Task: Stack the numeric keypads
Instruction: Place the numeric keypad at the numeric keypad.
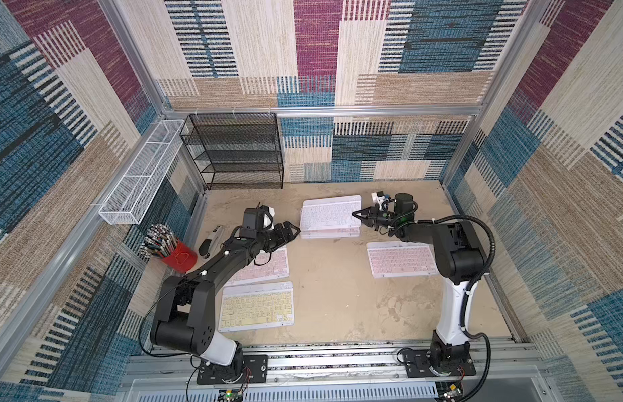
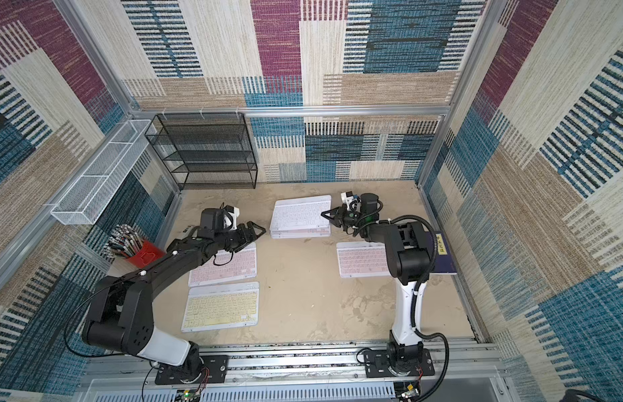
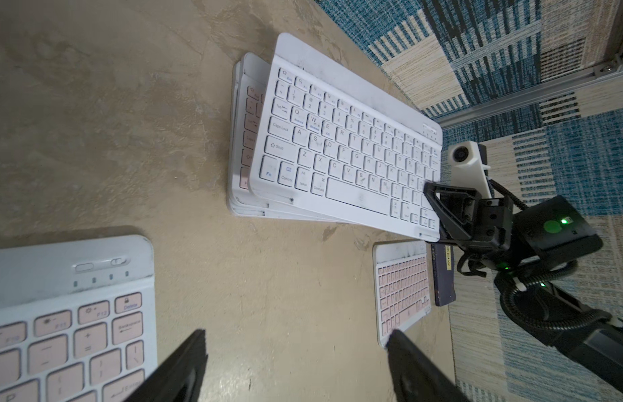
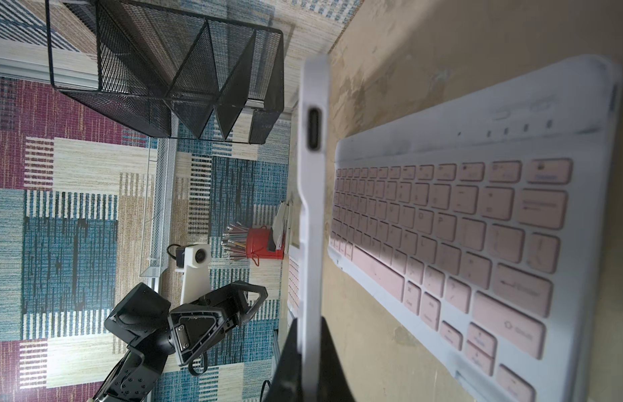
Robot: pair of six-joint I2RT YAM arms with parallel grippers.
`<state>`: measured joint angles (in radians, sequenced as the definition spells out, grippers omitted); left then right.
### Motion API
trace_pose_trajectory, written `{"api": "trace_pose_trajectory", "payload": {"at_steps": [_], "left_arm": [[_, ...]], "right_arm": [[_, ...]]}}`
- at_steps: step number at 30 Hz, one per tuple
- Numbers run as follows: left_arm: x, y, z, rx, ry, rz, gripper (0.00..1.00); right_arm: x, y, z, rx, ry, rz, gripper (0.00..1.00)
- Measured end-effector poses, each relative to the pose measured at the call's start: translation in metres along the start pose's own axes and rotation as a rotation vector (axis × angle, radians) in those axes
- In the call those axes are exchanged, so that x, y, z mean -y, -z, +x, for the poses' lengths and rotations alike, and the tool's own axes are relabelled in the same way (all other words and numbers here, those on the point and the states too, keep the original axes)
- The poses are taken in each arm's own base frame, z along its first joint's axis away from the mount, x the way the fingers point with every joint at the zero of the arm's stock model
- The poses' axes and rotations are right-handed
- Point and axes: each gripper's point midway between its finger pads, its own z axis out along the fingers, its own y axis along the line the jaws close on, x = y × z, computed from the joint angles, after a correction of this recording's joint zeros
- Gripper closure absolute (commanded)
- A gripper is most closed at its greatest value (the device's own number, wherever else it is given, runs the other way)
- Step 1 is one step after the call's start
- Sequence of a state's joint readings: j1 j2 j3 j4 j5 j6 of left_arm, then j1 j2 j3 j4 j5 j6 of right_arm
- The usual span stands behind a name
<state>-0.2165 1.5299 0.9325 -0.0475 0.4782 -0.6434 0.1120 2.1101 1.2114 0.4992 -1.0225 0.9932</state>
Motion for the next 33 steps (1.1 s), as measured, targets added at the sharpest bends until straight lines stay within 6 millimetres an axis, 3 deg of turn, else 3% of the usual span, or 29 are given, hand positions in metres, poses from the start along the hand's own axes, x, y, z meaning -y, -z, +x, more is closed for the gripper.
{"api": "trace_pose_trajectory", "payload": {"at_steps": [18, 26, 29, 31, 33], "left_arm": [[-0.004, -0.008, 0.007, -0.033, -0.001, 0.013, 0.17], [-0.008, -0.009, 0.012, -0.044, 0.005, 0.01, 0.16], [-0.007, -0.009, 0.013, -0.044, 0.004, 0.014, 0.16], [-0.006, -0.009, 0.013, -0.044, 0.001, 0.021, 0.17], [-0.005, -0.009, 0.012, -0.043, -0.001, 0.026, 0.16]], "right_arm": [[0.038, -0.014, -0.015, -0.036, -0.044, 0.075, 1.0], [0.052, -0.015, -0.018, -0.049, -0.014, 0.16, 0.84], [0.064, -0.012, -0.015, -0.047, -0.022, 0.216, 0.74], [0.07, -0.011, -0.014, -0.047, -0.027, 0.246, 0.59], [0.071, -0.01, -0.012, -0.056, -0.025, 0.254, 0.53]]}}
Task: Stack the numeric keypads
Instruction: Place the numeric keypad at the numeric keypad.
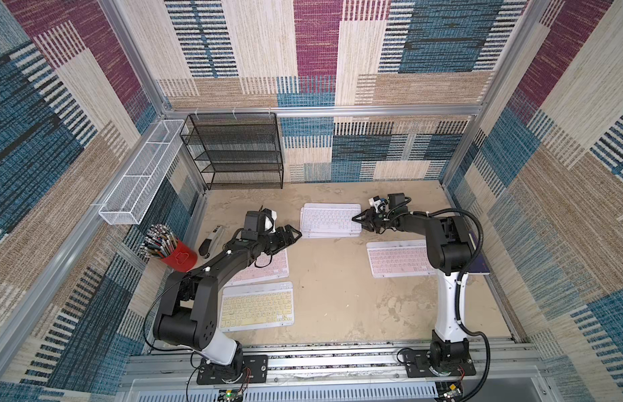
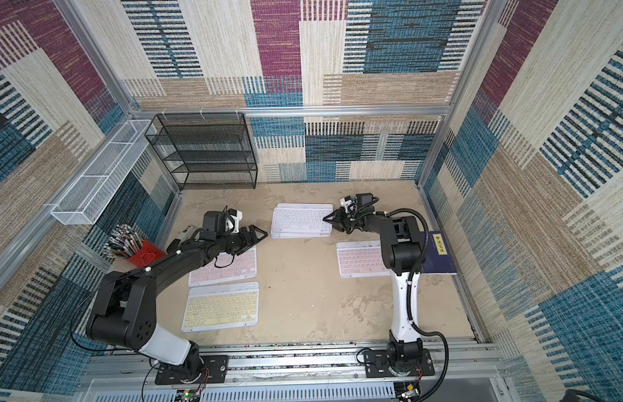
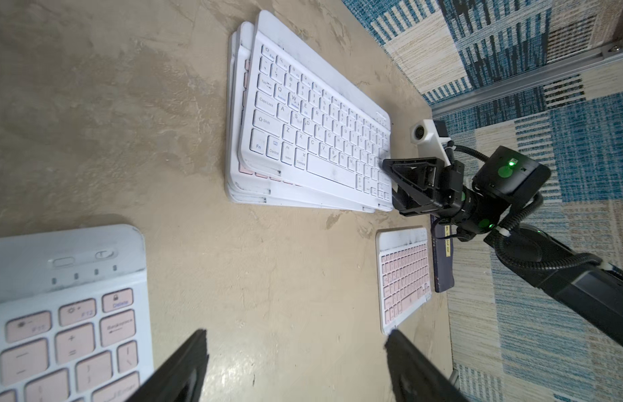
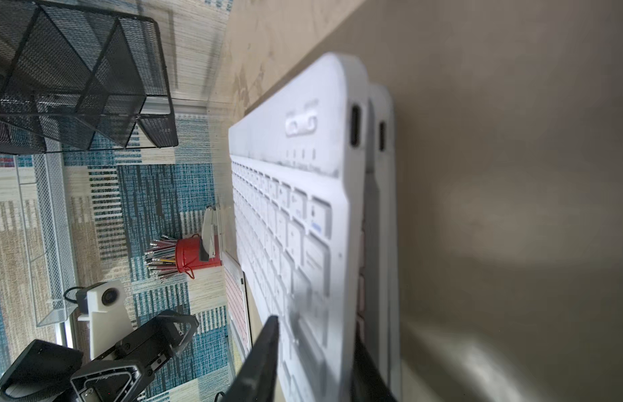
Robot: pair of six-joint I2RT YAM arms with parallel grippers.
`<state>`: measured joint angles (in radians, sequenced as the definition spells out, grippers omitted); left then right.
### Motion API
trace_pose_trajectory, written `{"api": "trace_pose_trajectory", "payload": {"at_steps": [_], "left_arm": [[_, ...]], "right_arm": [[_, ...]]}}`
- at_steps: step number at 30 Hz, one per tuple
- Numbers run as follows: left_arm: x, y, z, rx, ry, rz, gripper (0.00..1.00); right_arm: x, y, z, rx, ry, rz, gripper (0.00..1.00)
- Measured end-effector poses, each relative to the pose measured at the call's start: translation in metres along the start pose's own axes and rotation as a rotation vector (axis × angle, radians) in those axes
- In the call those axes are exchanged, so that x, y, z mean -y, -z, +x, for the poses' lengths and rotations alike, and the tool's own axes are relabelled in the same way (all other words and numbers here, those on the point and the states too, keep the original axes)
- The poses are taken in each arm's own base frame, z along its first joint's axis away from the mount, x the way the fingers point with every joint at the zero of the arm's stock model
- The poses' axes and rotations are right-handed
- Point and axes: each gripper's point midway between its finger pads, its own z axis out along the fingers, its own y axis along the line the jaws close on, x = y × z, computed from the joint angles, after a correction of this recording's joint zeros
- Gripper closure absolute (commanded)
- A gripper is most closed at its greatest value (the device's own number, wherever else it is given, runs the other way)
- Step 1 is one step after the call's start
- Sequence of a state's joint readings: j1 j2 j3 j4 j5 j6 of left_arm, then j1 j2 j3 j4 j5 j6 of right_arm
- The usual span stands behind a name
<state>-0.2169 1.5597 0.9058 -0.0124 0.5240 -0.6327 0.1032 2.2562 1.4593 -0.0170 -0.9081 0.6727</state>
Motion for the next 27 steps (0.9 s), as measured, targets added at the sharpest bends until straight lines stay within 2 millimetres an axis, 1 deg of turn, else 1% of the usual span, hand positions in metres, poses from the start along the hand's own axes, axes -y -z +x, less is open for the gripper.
{"api": "trace_pose_trajectory", "payload": {"at_steps": [7, 9, 12, 15, 18, 20, 21, 23, 25, 27], "left_arm": [[0.001, 0.003, 0.003, 0.0, -0.002, 0.004, 0.15], [0.001, 0.005, 0.004, 0.002, -0.004, 0.005, 0.11], [0.0, 0.008, 0.007, 0.01, -0.005, -0.004, 0.0], [-0.007, 0.017, 0.005, 0.044, -0.005, -0.059, 0.01], [-0.018, 0.033, 0.002, 0.088, 0.0, -0.158, 0.0], [-0.027, 0.045, 0.002, 0.107, 0.011, -0.238, 0.0], [-0.033, 0.055, 0.003, 0.118, 0.02, -0.29, 0.0], [-0.041, 0.074, 0.007, 0.131, 0.036, -0.373, 0.01], [-0.053, 0.098, 0.017, 0.14, 0.057, -0.472, 0.01], [-0.066, 0.118, 0.029, 0.139, 0.088, -0.556, 0.01]], "right_arm": [[-0.008, 0.007, -0.002, 0.013, 0.045, 0.025, 0.3], [-0.009, 0.011, -0.004, 0.031, 0.049, 0.057, 0.26], [-0.008, 0.02, -0.006, 0.055, 0.049, 0.114, 0.22], [-0.009, 0.03, -0.006, 0.084, 0.05, 0.171, 0.2], [-0.009, 0.043, -0.001, 0.117, 0.045, 0.231, 0.19], [-0.012, 0.052, 0.01, 0.136, 0.046, 0.269, 0.2], [-0.018, 0.056, 0.02, 0.146, 0.052, 0.286, 0.2], [-0.04, 0.055, 0.042, 0.151, 0.098, 0.304, 0.21], [-0.069, 0.045, 0.068, 0.151, 0.177, 0.303, 0.22], [-0.092, 0.035, 0.095, 0.15, 0.236, 0.303, 0.22]]}}
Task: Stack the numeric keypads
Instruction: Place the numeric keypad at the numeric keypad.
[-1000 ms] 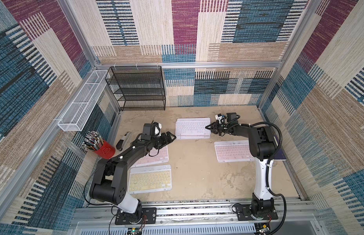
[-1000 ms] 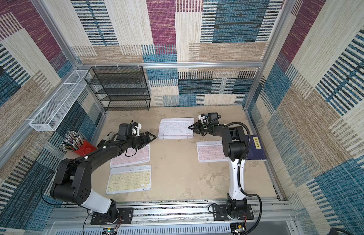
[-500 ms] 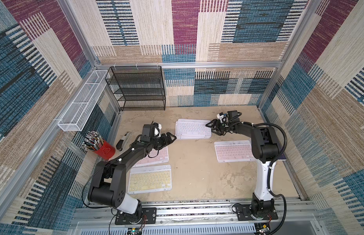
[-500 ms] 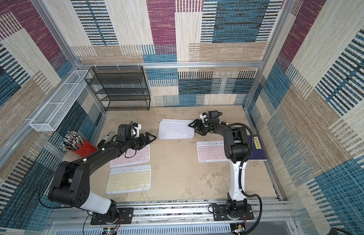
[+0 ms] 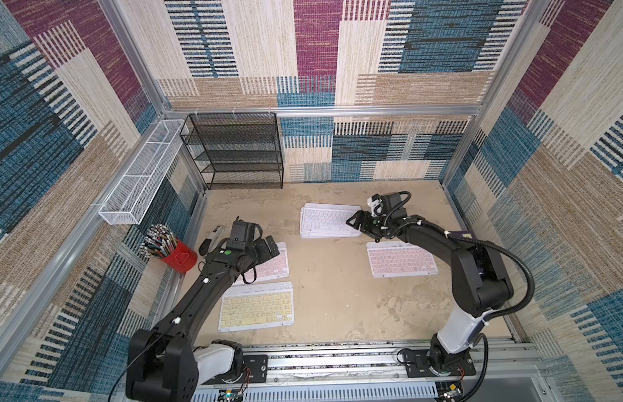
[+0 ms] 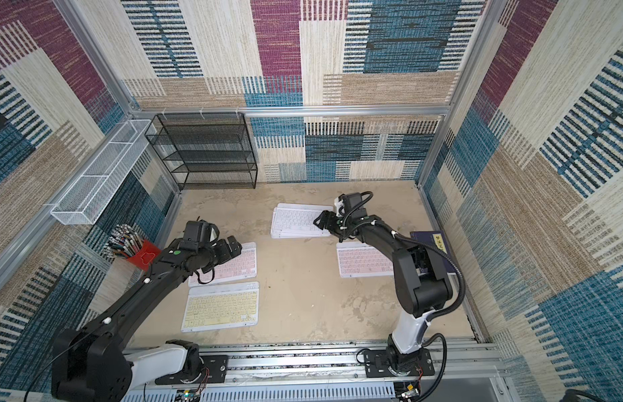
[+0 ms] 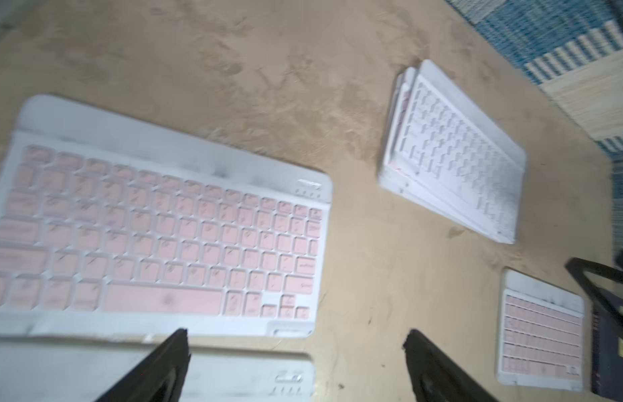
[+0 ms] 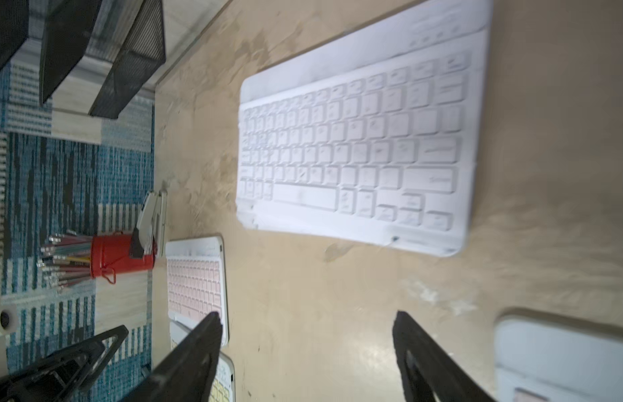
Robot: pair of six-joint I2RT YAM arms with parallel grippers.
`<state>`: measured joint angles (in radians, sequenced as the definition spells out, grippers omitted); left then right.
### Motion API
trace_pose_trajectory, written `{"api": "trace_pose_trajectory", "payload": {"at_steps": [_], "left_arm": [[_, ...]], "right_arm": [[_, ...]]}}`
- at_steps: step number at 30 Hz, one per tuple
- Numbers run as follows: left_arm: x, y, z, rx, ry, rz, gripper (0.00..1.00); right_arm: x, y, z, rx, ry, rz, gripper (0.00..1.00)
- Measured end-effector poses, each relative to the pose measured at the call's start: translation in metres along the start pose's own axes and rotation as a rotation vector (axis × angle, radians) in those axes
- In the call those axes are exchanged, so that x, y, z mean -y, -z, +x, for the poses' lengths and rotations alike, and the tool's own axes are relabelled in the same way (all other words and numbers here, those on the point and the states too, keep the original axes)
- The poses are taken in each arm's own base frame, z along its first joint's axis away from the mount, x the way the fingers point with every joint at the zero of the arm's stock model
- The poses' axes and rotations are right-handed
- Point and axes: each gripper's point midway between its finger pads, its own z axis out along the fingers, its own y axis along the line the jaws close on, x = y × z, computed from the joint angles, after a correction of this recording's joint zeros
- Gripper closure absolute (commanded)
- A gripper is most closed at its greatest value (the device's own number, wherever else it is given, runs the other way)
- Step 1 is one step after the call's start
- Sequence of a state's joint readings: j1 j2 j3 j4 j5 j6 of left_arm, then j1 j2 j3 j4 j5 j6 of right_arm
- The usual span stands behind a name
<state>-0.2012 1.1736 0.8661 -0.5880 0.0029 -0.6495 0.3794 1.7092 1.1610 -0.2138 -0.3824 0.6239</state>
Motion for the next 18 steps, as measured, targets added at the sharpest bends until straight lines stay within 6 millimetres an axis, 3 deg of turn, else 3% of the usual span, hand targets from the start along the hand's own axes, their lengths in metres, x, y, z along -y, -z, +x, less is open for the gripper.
{"api": "trace_pose_trajectory", "payload": {"at_steps": [4, 9, 13, 18], "left_arm": [[-0.048, 0.019, 0.022, -0.042, 0.071, -0.179, 0.0], [-0.092, 0.035, 0.045, -0.098, 0.182, -0.294, 0.0], [-0.109, 0.044, 0.048, -0.081, 0.261, -0.32, 0.0], [-0.135, 0.03, 0.065, -0.151, 0.37, -0.407, 0.01]], "right_arm": [[-0.04, -0.005, 0.047, -0.003, 0.093, -0.002, 0.22], [-0.042, -0.014, 0.083, -0.009, 0.143, 0.021, 0.21], [-0.036, -0.016, 0.087, 0.004, 0.147, 0.031, 0.21], [-0.04, -0.018, 0.084, 0.026, 0.181, 0.007, 0.21]]}}
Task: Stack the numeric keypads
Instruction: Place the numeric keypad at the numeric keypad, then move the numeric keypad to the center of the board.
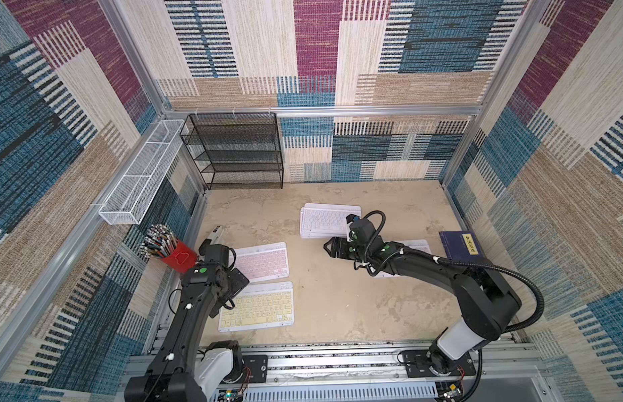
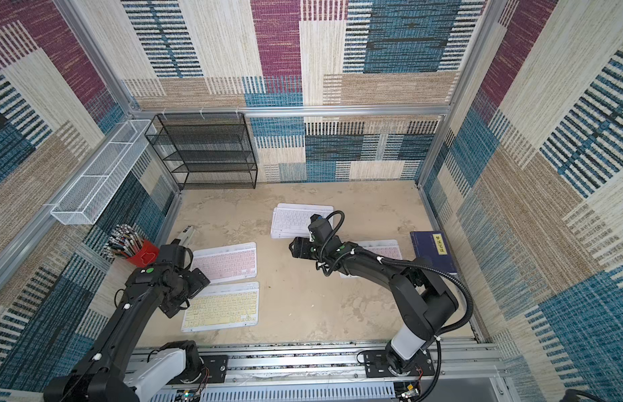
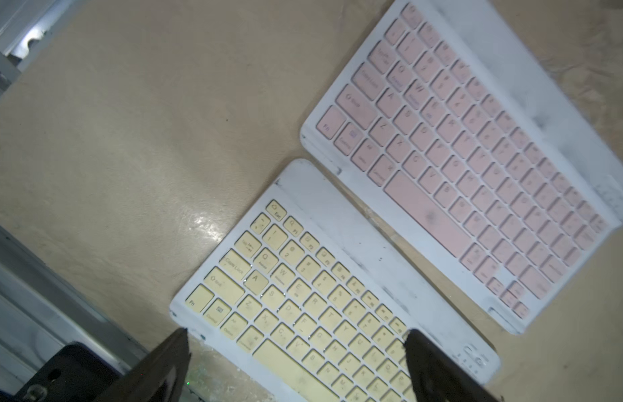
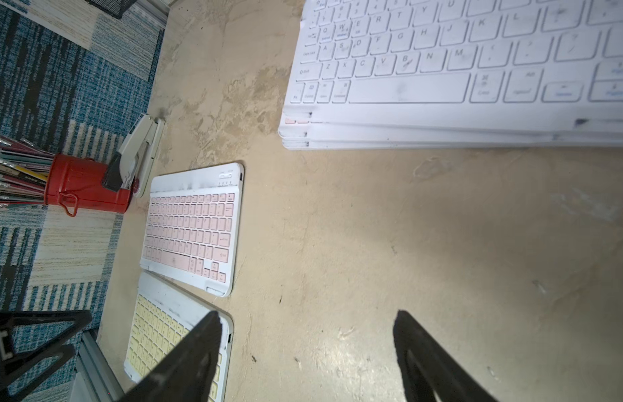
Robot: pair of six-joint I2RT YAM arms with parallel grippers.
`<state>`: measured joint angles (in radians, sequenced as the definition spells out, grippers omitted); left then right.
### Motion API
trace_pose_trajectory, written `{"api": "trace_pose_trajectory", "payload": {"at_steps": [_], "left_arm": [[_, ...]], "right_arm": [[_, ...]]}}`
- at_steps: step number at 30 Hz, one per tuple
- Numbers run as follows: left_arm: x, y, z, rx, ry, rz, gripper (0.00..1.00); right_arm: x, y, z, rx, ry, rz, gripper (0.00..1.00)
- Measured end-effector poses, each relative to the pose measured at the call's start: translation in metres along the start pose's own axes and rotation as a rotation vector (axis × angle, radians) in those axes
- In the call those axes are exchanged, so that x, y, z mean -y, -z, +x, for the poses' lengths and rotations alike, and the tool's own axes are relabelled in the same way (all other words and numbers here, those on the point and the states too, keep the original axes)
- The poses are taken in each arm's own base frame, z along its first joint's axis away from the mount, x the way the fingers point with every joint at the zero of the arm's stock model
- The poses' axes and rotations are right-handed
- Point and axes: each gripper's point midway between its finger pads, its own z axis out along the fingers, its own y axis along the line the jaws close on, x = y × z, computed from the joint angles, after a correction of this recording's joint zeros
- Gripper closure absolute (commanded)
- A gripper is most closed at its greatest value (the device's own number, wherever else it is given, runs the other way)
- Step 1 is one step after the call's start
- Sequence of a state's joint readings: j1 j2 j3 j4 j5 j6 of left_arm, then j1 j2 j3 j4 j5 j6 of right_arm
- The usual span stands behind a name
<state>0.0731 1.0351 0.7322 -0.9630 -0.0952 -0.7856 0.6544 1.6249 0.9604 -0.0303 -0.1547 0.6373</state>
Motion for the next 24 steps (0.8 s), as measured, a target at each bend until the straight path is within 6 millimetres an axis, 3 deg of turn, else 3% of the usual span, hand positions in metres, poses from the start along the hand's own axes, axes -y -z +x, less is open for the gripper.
{"api": "trace_pose_trajectory", "payload": {"at_steps": [6, 14, 24], "left_arm": [[-0.017, -0.021, 0.001, -0.029, 0.129, -0.013, 0.01], [-0.008, -0.048, -0.003, -0.062, 0.201, 0.07, 0.0], [-0.001, -0.062, -0.022, -0.043, 0.183, 0.099, 0.0]], "right_arm": [[-0.003, -0.004, 0.0, 0.001, 0.015, -0.026, 0.21], [-0.003, -0.007, 0.001, -0.002, 0.021, -0.027, 0.23], [0.0, -0.012, 0.006, -0.02, 0.02, -0.021, 0.24]]}}
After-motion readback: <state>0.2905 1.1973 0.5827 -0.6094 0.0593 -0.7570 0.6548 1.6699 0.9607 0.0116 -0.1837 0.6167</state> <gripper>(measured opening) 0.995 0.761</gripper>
